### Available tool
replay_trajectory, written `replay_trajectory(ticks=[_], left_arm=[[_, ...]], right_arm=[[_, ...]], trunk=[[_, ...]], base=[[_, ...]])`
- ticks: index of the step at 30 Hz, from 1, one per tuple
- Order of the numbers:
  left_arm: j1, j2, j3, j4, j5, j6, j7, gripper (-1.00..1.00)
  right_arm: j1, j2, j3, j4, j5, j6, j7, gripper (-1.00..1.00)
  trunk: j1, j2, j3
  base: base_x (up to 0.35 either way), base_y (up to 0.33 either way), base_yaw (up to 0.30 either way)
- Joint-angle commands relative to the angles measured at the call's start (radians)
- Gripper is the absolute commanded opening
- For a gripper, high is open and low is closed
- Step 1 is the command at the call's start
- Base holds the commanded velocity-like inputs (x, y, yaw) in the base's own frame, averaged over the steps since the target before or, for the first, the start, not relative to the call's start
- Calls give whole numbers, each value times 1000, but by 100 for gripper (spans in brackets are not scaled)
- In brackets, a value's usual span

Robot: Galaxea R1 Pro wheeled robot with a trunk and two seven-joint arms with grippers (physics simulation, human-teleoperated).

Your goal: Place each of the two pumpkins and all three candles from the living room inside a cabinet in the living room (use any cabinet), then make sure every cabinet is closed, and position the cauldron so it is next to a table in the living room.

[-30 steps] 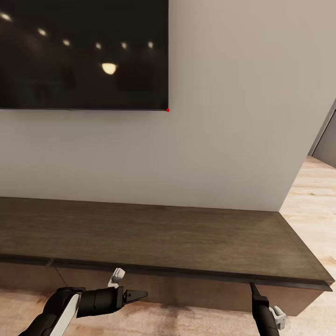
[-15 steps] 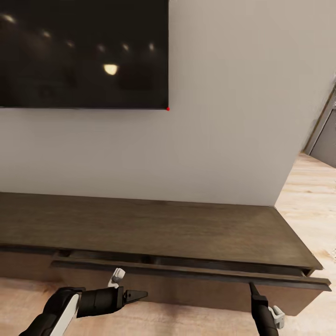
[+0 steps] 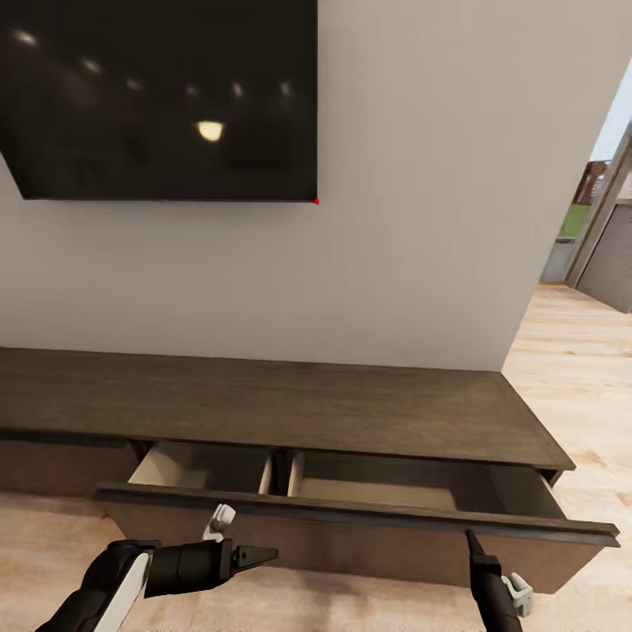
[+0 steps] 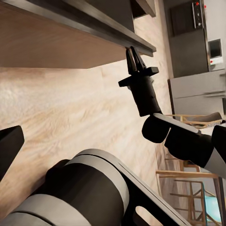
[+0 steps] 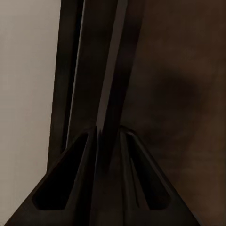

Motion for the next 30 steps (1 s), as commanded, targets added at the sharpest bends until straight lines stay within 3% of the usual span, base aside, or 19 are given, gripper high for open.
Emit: replay_trajectory(ticks=[1, 30], left_arm=[[0, 1, -1, 0, 2, 4, -1, 100], [0, 1, -1, 0, 2, 4, -1, 100]], right_arm=[[-1, -1, -17, 0, -19, -2, 10, -100], [-1, -1, -17, 0, -19, -2, 10, -100]], trunk=[[0, 0, -1], [0, 0, -1]], base=[[-22, 0, 0], [-118, 0, 0]])
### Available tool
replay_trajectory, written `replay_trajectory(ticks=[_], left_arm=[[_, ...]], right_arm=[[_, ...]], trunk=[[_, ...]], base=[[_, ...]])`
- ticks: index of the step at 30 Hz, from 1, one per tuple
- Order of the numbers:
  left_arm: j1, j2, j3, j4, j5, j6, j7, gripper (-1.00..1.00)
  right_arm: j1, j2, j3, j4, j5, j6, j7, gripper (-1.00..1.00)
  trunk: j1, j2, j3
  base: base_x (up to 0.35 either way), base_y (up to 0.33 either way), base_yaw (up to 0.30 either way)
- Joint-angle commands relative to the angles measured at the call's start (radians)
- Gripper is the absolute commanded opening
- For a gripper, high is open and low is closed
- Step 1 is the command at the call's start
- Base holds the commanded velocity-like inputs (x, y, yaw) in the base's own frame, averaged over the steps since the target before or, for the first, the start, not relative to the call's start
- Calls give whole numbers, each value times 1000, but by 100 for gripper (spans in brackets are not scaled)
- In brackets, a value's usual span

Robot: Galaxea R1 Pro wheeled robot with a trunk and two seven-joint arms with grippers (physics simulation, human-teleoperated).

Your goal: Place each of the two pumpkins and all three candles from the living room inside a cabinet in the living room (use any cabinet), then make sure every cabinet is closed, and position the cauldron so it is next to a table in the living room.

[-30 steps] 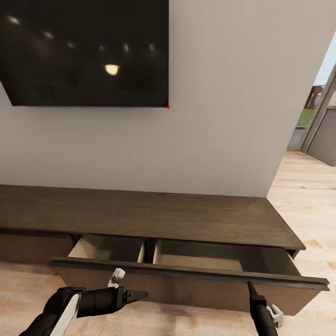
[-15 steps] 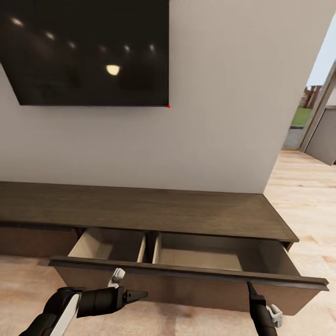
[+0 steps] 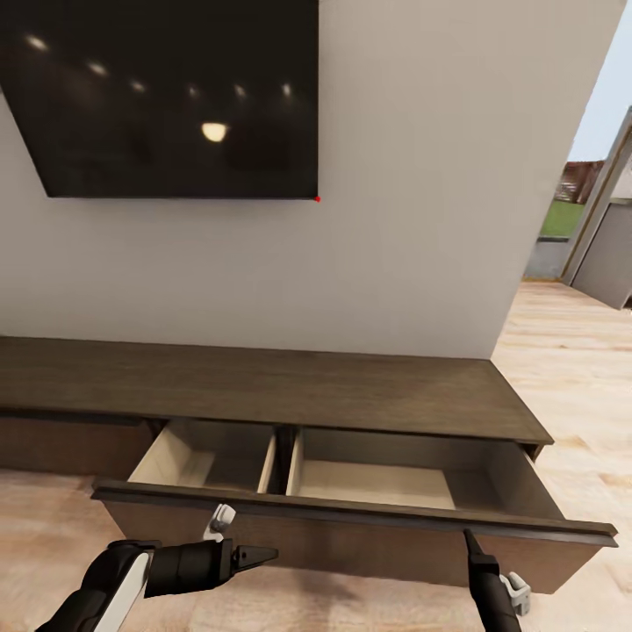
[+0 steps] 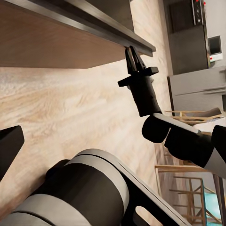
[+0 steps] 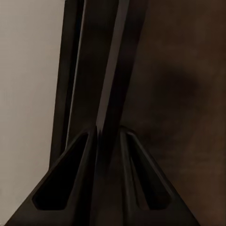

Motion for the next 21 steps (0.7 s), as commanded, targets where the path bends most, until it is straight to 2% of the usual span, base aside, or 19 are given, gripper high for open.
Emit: replay_trajectory(ticks=[1, 21], left_arm=[[0, 1, -1, -1, 2, 4, -2, 100], [0, 1, -1, -1, 2, 4, -1, 100]], right_arm=[[-1, -1, -29, 0, -25, -1, 10, -100], [-1, -2, -29, 0, -25, -1, 10, -100]], trunk=[[-1, 0, -1], [-1, 0, -1]], base=[[-187, 0, 0], [-64, 0, 0]])
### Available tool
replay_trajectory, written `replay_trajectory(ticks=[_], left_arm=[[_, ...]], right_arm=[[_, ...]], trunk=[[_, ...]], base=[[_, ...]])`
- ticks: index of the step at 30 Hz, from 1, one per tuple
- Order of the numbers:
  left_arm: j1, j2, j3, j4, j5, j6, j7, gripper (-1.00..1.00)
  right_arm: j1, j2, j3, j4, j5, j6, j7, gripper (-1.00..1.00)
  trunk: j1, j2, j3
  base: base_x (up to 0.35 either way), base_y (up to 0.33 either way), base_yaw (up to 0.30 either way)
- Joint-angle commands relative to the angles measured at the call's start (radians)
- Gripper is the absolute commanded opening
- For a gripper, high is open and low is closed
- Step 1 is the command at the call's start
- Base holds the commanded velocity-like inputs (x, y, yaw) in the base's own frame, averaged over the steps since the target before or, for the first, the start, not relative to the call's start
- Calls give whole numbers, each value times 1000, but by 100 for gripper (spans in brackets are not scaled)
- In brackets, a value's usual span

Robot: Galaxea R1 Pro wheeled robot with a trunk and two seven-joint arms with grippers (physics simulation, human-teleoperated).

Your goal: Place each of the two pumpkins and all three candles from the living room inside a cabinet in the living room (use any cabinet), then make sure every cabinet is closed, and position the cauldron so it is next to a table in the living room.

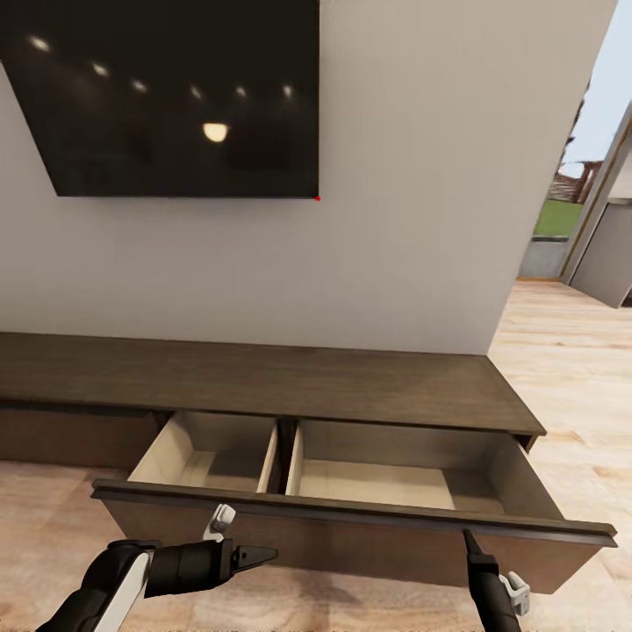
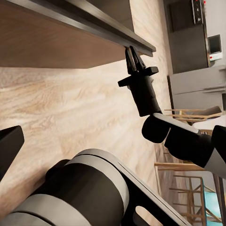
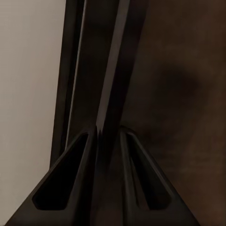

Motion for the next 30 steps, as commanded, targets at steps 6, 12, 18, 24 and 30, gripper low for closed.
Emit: replay_trajectory(ticks=[6, 12, 18, 24, 30], left_arm=[[0, 1, -1, -1, 2, 4, -1, 100], [0, 1, -1, -1, 2, 4, -1, 100], [0, 1, -1, -1, 2, 4, -1, 100], [0, 1, -1, -1, 3, 4, -1, 100], [0, 1, -1, -1, 3, 4, -1, 100]], right_arm=[[-1, -1, -33, 0, -26, -1, 10, -100], [-1, -1, -33, 0, -26, -1, 10, -100], [-1, -1, -33, 0, -26, -1, 10, -100], [-1, -1, -33, 0, -25, -1, 10, -100], [-1, -1, -33, 0, -25, -1, 10, -100]], trunk=[[0, 0, -1], [0, 0, -1], [0, 0, -1], [0, 0, -1], [0, 0, -1]], base=[[-48, 0, 0], [-32, 0, 0], [-35, 0, 0], [-73, 0, 0], [-60, 0, 0]])
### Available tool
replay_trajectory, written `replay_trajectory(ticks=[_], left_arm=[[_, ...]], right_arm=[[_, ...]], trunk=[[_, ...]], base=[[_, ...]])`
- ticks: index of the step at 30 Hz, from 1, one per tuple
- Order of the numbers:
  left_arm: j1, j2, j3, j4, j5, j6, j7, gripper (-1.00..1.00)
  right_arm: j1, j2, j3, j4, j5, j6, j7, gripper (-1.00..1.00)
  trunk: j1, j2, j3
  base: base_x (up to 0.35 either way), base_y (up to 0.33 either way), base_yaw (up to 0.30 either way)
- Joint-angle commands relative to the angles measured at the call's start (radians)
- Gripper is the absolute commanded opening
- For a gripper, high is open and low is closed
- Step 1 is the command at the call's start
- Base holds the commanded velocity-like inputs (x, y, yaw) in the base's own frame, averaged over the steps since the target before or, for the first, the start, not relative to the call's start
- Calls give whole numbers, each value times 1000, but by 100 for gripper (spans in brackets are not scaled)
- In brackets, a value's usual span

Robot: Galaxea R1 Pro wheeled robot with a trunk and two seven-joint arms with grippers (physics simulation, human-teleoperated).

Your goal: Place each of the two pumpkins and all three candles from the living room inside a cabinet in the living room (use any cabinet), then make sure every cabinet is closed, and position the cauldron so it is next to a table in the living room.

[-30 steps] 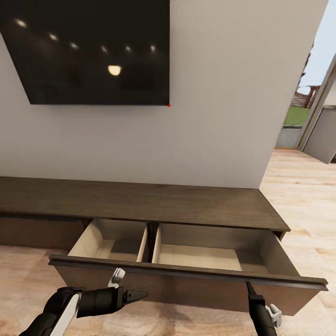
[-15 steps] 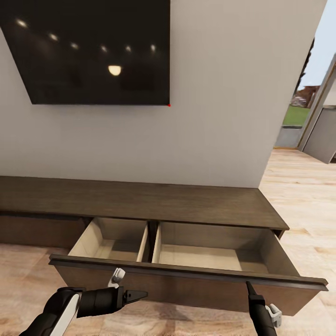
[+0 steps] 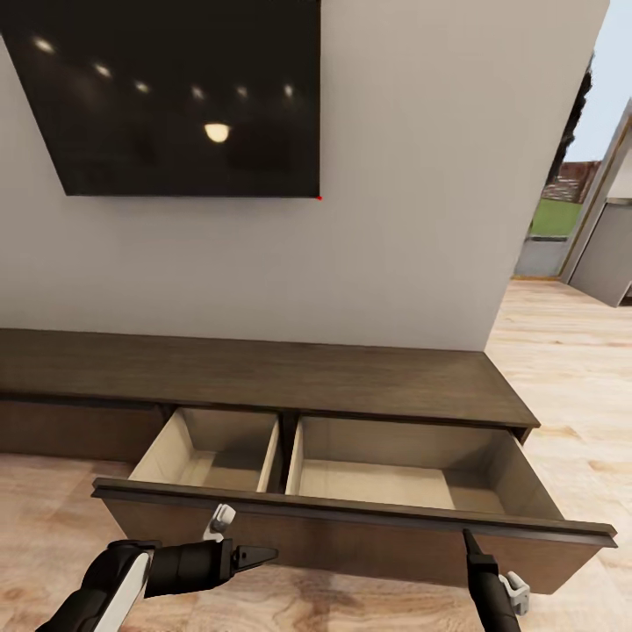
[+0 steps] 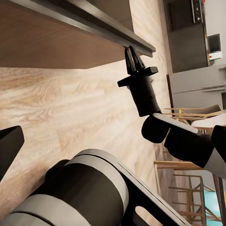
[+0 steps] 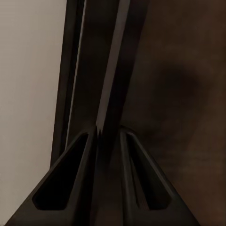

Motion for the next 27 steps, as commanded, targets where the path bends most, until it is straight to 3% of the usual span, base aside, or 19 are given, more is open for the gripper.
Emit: replay_trajectory(ticks=[1, 26, 27], left_arm=[[0, 1, -1, -1, 2, 4, -1, 100], [0, 1, -1, -1, 1, 4, -1, 100], [0, 1, -1, -1, 1, 4, -1, 100]], right_arm=[[-1, -2, -34, 1, -26, 0, 10, -100], [-1, -1, -34, 1, -28, 0, 10, -100], [-1, -1, -34, 1, -28, 0, 10, 100]], trunk=[[0, 0, -1], [0, 0, -1], [0, 0, -1]], base=[[-19, 0, 0], [-22, 0, 0], [0, 0, 0]])
